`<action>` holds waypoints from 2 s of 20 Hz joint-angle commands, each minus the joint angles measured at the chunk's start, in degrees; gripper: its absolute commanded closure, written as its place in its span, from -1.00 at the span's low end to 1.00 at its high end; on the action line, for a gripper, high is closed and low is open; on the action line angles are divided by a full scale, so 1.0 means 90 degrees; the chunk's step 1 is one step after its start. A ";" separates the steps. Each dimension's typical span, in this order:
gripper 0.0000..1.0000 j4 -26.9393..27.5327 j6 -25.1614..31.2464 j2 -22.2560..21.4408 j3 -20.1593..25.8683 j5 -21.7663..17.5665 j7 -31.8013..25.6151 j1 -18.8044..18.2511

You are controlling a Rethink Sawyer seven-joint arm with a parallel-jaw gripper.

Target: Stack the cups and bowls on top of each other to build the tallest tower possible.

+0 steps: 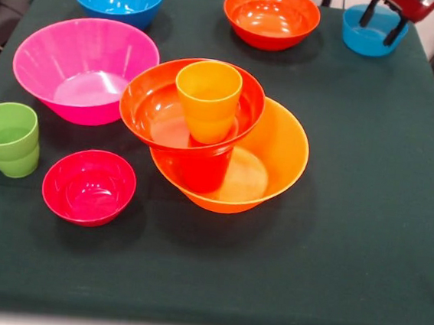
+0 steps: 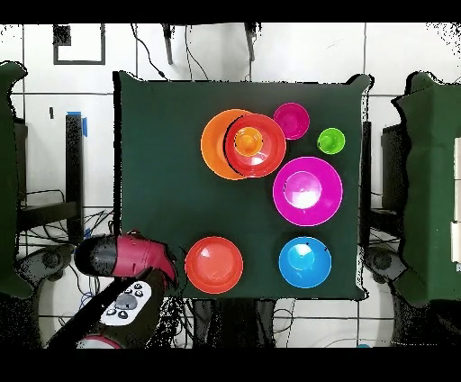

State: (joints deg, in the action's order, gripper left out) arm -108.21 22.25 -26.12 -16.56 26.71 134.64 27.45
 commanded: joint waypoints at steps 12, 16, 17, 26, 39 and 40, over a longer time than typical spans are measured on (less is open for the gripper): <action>-1.00 0.0196 0.0099 0.0336 0.0392 0.0689 0.1889 0.0263; -1.00 0.0181 0.0068 0.0370 0.0419 0.0769 0.1945 0.0314; -1.00 0.0169 0.0052 0.0370 0.0438 0.0792 0.1953 0.0317; -1.00 0.0263 0.0190 0.0450 0.0289 0.0882 0.2154 0.0518; -1.00 0.0292 0.0075 0.0588 0.0268 0.0989 0.2201 0.0568; -1.00 0.0283 0.0032 0.0594 0.0273 0.0996 0.2197 0.0564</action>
State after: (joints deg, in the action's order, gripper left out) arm -108.19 22.39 -23.28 -17.28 32.99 140.79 32.71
